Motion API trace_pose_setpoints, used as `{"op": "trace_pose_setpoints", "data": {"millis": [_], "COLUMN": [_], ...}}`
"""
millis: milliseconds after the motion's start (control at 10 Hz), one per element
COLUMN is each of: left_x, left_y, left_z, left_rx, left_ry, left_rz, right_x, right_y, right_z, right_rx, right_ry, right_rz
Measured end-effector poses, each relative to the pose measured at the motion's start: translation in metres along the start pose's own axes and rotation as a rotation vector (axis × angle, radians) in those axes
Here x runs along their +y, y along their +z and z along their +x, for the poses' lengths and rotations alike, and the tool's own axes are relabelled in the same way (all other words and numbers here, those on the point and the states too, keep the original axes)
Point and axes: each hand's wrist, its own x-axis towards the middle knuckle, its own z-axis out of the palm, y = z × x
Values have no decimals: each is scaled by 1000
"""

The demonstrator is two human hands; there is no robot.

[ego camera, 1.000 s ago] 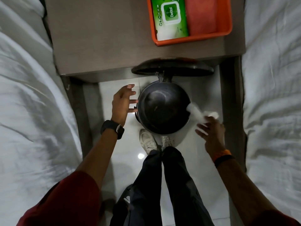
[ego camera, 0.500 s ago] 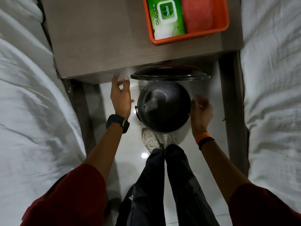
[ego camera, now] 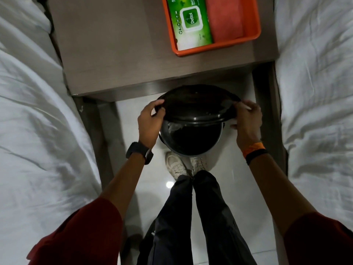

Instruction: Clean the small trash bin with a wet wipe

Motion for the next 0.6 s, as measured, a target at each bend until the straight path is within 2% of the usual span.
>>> {"op": "trace_pose_setpoints", "data": {"millis": [100, 200, 300, 400, 600], "left_x": [-36, -62, -91, -103, -108], "left_y": [15, 29, 47, 59, 72], "left_z": [-30, -39, -41, -38, -45], "left_rx": [-20, -79, -212, -259, -253], "left_ry": [-57, -143, -157, -100, -33], "left_rz": [82, 150, 278, 327, 412], "right_x": [52, 86, 129, 149, 157], "right_y": [-12, -15, -9, -6, 5], "right_z": [-4, -1, 9, 19, 24], "right_rx": [-17, -26, -103, -156, -252], "right_ry": [63, 136, 188, 138, -157], "right_rz": [-211, -304, -388, -443, -735]}}
